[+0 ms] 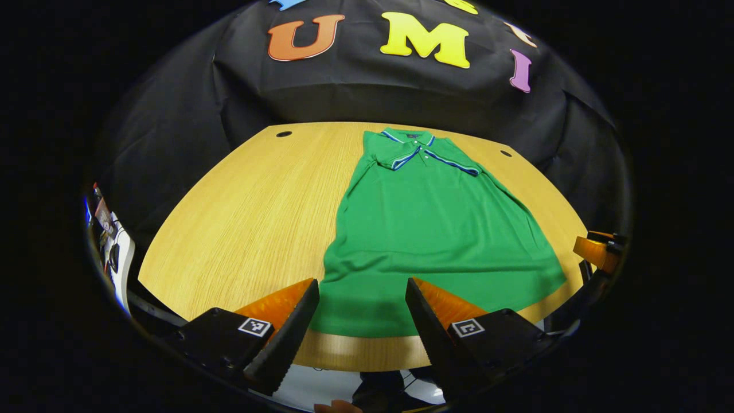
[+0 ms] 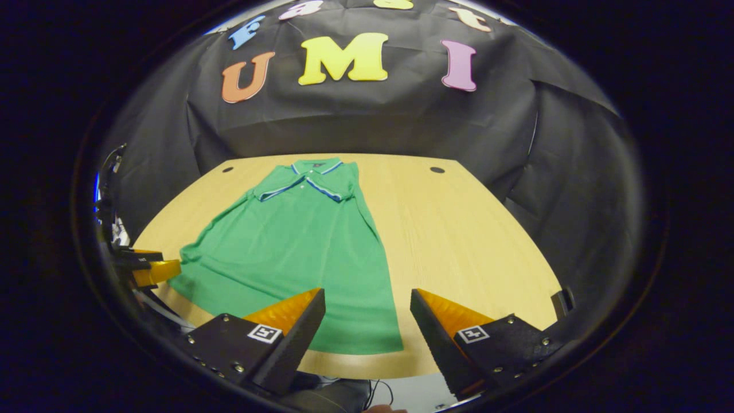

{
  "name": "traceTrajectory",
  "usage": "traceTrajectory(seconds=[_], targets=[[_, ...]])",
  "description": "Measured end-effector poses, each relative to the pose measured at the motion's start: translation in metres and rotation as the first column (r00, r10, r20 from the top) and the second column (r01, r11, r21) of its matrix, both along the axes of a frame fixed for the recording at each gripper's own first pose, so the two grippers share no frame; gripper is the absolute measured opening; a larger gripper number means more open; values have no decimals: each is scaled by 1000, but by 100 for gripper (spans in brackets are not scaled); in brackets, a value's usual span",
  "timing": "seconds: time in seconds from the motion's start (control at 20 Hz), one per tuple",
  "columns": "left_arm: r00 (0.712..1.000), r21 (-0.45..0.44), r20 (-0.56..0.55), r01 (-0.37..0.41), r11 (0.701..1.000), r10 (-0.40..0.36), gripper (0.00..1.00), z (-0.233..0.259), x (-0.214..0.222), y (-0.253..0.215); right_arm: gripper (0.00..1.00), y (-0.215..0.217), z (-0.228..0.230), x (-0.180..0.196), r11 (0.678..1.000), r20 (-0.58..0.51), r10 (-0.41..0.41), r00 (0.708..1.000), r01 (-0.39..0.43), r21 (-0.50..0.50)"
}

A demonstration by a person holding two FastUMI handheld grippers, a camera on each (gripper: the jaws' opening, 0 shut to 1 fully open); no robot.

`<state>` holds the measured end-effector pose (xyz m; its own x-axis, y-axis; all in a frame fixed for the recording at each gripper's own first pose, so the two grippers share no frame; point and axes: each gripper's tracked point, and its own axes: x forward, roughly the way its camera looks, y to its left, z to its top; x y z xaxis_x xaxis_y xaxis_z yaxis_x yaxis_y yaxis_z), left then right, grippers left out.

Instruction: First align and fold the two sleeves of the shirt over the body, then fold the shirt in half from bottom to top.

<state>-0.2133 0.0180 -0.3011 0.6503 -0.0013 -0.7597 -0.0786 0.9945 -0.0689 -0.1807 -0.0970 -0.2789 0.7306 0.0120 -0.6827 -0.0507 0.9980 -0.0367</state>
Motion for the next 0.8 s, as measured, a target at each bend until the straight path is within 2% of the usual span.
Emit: traceTrajectory(seconds=[0.35,0.55,0.7,0.8], targets=[[995,2,-95,-25,1000,25,98,-23,-6,9,95,-5,-38,-6,1000,-115,-23,993,22,-6],[990,-20,-141,-29,999,26,98,-30,-13,7,95,-15,-55,-10,998,-190,-66,980,68,2],[989,-6,-146,-29,1000,28,97,-32,-12,8,95,-21,-71,-20,994,-265,-100,959,107,12],[988,8,-153,-12,1000,13,98,-33,-11,8,97,-17,-69,-18,994,-267,-95,959,106,26]])
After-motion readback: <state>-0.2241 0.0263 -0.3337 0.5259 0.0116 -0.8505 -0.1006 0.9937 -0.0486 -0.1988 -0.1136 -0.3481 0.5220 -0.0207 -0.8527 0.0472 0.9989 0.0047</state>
